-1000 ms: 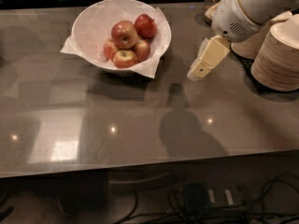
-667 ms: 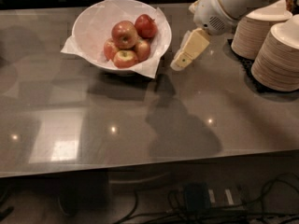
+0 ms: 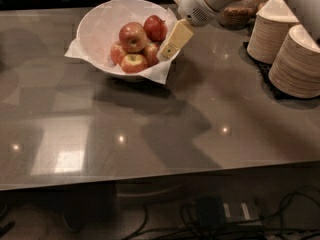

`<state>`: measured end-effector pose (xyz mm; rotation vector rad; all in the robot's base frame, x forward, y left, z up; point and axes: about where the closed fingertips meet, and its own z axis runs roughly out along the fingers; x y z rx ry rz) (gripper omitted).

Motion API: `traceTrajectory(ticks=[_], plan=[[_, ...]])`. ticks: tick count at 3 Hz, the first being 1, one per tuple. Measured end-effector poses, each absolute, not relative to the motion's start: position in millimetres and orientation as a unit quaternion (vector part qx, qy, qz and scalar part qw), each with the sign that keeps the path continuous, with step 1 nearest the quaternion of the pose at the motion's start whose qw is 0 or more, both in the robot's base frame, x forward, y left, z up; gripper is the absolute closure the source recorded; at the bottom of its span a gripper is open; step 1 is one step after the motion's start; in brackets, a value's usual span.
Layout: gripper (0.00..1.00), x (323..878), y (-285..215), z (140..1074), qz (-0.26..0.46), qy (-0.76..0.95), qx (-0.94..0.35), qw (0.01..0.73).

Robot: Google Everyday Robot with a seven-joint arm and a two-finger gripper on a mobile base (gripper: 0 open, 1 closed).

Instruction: Pick apple from white bowl

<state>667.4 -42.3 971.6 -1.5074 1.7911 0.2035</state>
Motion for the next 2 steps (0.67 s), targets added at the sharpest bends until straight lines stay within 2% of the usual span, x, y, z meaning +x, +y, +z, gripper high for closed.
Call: traceTrajectory(ticks=[2], plan=[[0.00, 697, 27, 982, 0.101, 0.655, -0.631, 0.403]])
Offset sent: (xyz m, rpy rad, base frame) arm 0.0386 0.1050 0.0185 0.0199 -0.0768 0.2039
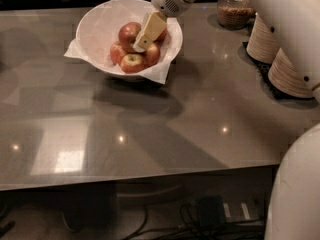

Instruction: Pick apple from white bowl

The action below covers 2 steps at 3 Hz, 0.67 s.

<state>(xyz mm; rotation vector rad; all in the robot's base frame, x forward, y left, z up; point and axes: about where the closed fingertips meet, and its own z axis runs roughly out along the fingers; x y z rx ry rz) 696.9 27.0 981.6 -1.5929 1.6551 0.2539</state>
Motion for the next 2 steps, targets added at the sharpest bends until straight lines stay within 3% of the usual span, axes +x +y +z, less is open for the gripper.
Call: traceTrajectory(ticks=[2], plan=[[0.00, 701.2, 35.9, 970.5, 0.118, 0.652, -0.627, 0.410]])
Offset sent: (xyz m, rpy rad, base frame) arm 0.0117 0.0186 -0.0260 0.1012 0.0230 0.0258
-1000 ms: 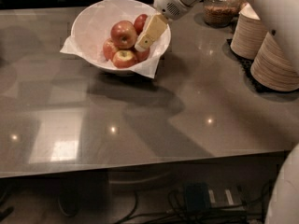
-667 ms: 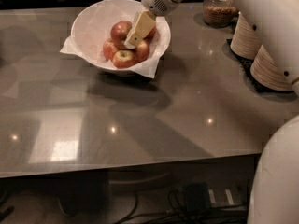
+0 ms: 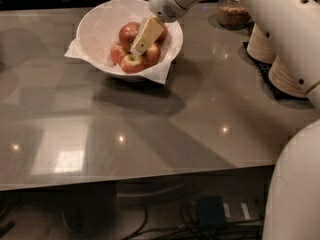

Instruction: Pick apple from white bowl

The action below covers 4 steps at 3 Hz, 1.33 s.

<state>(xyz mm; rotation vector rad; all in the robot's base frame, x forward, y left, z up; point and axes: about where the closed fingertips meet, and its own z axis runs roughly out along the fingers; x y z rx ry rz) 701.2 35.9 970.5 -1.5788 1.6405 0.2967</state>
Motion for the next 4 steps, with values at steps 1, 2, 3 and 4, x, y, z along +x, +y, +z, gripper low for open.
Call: traceTrajectory(ticks=[1, 2, 3, 4], plan=[[0.00, 704, 45, 956, 0.139, 0.650, -0.622, 0.413], [0.10, 707, 54, 939, 0.161, 0.650, -0.617, 0.413], [0.25, 709, 61, 927, 0.175, 0.649, -0.614, 0.414], [0.23, 714, 66, 919, 0.179, 0.648, -0.612, 0.417]])
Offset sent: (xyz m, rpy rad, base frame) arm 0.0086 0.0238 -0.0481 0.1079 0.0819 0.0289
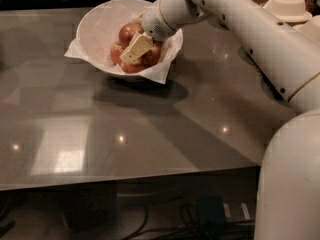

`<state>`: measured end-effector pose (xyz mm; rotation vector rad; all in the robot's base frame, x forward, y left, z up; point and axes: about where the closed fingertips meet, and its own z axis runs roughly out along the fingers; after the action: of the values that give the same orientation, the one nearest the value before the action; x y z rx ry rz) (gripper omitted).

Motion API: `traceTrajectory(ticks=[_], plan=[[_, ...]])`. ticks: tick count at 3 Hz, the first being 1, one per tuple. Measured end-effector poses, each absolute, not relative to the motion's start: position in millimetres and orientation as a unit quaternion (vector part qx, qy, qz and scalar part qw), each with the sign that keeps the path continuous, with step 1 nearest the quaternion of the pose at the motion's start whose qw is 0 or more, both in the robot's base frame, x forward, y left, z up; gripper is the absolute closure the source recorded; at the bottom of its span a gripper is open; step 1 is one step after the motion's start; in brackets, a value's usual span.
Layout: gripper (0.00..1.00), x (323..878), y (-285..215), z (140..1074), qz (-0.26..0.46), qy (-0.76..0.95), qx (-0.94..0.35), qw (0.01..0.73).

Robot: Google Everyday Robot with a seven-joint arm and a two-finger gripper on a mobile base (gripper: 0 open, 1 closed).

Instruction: Pick apple from white bowl

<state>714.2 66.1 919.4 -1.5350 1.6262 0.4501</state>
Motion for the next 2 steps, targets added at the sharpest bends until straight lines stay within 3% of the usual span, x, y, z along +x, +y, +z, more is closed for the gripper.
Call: traceTrajectory(ticks=[1, 2], plan=[[0.40, 720.0, 72.0, 912.9, 0.182, 0.647, -0.610, 0.420], [0.63, 720.1, 72.1, 912.9, 0.182, 0.647, -0.610, 0.420]])
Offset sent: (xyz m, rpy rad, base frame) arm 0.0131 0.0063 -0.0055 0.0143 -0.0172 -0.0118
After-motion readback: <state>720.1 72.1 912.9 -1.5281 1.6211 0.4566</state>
